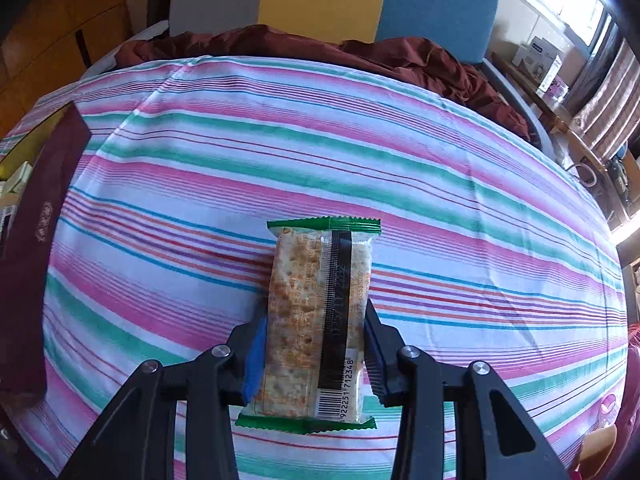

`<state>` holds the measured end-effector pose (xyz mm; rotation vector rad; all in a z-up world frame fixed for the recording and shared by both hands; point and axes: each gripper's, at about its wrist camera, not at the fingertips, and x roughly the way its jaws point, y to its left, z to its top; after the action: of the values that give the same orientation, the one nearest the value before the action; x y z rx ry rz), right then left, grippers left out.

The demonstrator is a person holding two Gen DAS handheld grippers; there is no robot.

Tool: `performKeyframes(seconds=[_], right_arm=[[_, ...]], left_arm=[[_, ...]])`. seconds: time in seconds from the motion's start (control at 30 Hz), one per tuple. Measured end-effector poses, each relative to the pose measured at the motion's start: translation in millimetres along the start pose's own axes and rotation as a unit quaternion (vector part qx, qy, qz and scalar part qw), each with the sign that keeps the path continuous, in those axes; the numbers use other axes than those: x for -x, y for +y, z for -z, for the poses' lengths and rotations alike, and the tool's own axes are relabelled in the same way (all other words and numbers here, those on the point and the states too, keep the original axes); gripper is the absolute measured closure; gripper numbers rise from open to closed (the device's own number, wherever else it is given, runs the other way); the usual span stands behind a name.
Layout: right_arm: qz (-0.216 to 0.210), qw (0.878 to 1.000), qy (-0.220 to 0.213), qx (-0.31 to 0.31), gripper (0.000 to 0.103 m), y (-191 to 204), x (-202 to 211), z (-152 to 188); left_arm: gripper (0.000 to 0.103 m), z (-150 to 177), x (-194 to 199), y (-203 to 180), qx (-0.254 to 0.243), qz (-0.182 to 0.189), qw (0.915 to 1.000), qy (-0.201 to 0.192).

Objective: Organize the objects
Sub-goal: 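Carry the cracker pack into the gold tray and open the right gripper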

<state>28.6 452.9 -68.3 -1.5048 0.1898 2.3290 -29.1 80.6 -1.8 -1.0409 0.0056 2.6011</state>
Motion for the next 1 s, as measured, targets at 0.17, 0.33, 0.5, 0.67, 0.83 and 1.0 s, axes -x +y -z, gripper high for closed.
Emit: performKeyframes(seconds=[0.17, 0.33, 0.5, 0.67, 0.83, 1.0], right_arm=[[-0.043, 0.999, -0.018, 0.008, 0.062, 30.4, 19.7, -2.5], [-0.094, 0.991, -0.079, 0.049, 0.062, 85.2, 63.7, -22.0], [-0.148, 0.978, -0.102, 0.110, 0.061, 157.1, 85.4, -34.1], [-0.166, 0.969, -0.089, 0.157, 0.061, 217.4, 75.0, -36.7], [-0.153, 0.970, -0.060, 0.179, 0.061, 248.0, 45.1, -35.4], [-0.138, 0.973, -0.061, 0.176, 0.061, 252.3, 31.3, -32.6]], left_arm=[[0.045, 3.3, 7.9, 14.8, 0.008, -0.015, 0.9998, -0.003], [0.041, 6.1, 15.0, 25.0, 0.015, -0.037, 0.9992, -0.007], [0.032, 4.8, 23.2, 32.8, 0.028, -0.055, 0.9980, -0.015], [0.022, 4.9, 28.1, 39.3, 0.034, -0.075, 0.9964, -0.020], [0.014, 7.3, 28.7, 45.4, 0.042, -0.090, 0.9949, -0.017], [0.000, 8.5, 25.8, 48.5, 0.048, -0.088, 0.9949, -0.009]])
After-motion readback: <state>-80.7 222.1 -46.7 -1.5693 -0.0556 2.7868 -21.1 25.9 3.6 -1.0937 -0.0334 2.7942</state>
